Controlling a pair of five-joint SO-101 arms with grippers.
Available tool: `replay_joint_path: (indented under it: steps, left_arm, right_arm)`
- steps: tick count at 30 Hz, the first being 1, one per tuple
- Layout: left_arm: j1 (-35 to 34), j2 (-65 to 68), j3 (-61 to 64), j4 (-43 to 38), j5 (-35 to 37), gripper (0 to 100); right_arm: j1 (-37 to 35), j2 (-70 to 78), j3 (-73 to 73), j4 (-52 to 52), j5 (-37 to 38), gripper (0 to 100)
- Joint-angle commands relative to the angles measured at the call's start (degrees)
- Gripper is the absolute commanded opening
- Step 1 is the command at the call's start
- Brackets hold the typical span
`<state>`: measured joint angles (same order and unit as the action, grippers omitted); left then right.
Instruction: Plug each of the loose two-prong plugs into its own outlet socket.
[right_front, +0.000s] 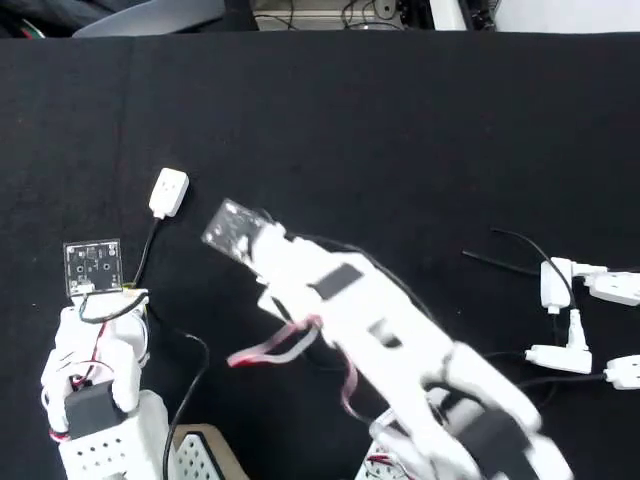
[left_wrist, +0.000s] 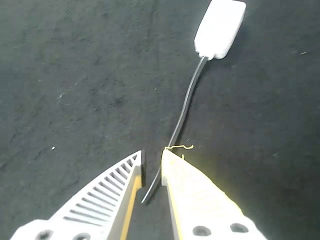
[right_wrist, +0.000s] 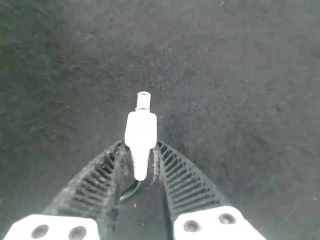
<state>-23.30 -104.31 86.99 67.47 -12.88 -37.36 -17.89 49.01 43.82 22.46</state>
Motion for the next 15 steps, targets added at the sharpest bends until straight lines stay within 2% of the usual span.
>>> replay_joint_path:
  steps: [1,6,15]
  left_arm:
    - [-5.7,-0.2,1.0,-0.9,-5.2,8]
    - [-10.2,-0.3,3.7,-1.4,-9.2,8]
    - [-8.2,-0.3,7.1,-9.1,-5.5,8]
  right_arm:
    - [0.1,14.5,-13.8,2.5,0.7,1.2]
    - [-1.8,27.0,-24.2,5.7,1.0,1.2]
    - [-0.9,33.5,-31.3,11.2,-3.2,1.4]
